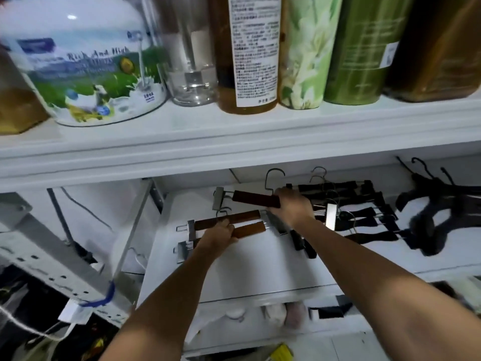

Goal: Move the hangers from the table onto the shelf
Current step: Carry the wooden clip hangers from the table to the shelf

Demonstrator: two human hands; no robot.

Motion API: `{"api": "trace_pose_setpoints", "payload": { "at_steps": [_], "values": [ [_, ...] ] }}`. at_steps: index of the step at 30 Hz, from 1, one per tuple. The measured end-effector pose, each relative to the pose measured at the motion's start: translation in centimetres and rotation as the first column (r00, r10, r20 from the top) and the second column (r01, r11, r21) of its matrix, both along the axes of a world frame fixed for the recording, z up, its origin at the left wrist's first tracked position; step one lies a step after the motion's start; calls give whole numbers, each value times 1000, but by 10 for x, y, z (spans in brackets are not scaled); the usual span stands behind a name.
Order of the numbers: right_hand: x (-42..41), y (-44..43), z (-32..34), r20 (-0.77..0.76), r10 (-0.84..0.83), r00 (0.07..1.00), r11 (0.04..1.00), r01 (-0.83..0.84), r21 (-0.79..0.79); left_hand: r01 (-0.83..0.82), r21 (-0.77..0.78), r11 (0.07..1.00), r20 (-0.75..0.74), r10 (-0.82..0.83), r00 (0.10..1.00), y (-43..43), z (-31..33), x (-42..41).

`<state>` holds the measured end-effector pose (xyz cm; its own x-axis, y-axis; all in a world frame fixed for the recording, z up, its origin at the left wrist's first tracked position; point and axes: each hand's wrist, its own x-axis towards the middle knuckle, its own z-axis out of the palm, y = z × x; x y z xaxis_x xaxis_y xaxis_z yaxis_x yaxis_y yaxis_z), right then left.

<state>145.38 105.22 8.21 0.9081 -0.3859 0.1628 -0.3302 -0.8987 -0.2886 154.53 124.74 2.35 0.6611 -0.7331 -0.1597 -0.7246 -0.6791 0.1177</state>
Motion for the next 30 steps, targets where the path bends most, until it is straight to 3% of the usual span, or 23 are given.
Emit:
{"api": "trace_pose_setpoints", "payload": {
  "at_steps": [7, 18, 21, 25, 28, 30],
  "values": [
    [12, -6, -14, -1, -76, 997, 997, 76, 18, 46, -9, 999, 40, -45, 998, 0, -16, 19],
    [38, 17, -26, -58, 94, 994, 994, -98, -54, 73, 16, 997, 91, -74, 993, 5, -21, 23],
    [41, 20, -25, -54, 101, 993, 993, -104, -48, 126, -8, 992, 208, -122, 970, 14, -17, 14],
    [41, 29, -26, -49, 92, 995, 996, -93, -17, 363, -77, 928, 481, -285, 829, 37, -24, -6],
    [40, 45, -31, -73, 122, 990, 992, -124, -18, 379, -149, 913, 552, -242, 798, 49, -16, -15],
    [36, 60, -36, -99, 150, 984, 987, -154, -37, 312, -230, 922, 538, -146, 830, 53, -4, -14]
  ]
}}
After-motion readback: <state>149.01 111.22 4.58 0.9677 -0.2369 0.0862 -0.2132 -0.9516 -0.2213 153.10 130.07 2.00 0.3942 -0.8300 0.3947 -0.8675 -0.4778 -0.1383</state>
